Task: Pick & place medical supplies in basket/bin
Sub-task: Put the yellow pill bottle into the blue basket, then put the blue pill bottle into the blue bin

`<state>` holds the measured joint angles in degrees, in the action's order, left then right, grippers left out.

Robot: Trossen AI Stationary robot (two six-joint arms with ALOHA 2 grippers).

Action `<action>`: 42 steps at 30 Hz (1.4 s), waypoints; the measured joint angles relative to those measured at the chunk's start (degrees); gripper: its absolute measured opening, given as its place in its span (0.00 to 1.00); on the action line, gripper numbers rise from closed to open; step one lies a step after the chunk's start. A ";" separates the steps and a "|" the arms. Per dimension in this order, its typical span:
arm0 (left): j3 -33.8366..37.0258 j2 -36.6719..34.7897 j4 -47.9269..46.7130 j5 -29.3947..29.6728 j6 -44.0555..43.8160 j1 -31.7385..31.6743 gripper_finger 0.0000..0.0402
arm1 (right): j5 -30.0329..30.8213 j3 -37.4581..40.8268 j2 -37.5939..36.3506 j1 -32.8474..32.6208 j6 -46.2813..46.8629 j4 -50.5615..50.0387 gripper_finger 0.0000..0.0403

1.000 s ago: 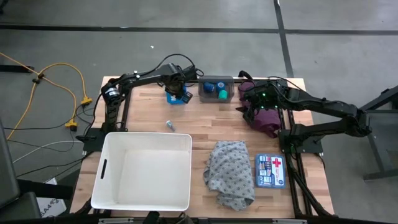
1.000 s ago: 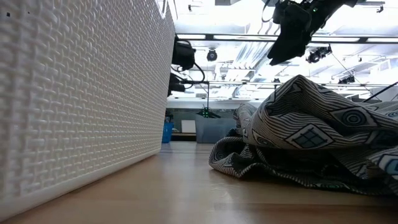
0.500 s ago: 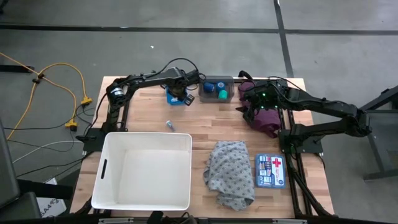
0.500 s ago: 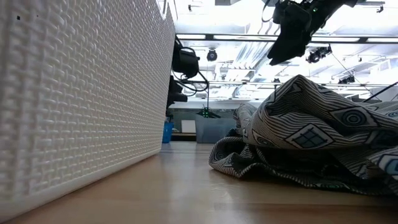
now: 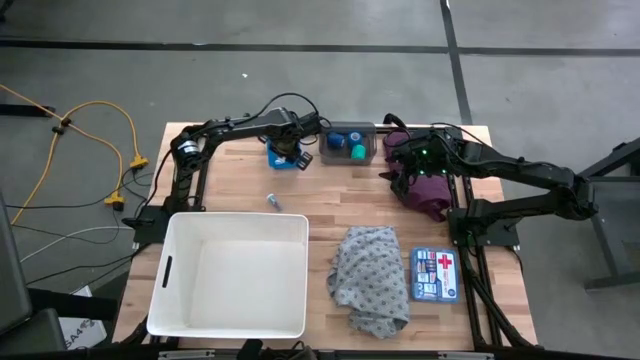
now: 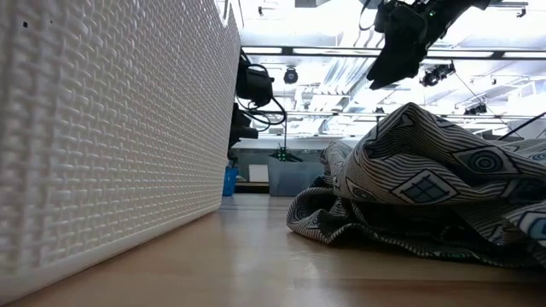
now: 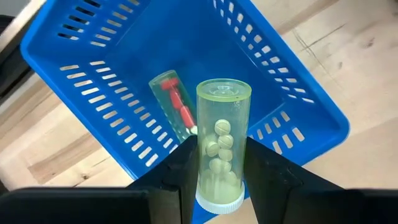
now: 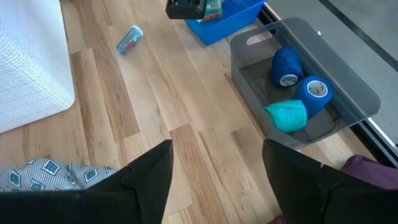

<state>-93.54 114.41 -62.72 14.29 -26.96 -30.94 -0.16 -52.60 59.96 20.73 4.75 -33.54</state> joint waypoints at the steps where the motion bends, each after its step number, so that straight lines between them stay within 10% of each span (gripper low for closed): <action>1: 0.00 0.00 0.02 -0.45 0.00 0.00 0.27 | 0.00 0.00 0.00 0.00 0.00 0.00 0.59; 42: -0.02 0.00 -0.07 -4.16 0.01 -0.01 0.38 | -0.01 0.02 0.00 0.00 0.00 0.00 0.59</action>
<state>-93.55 114.41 -62.78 10.13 -26.95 -30.95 -0.17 -52.58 59.96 20.73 4.75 -33.54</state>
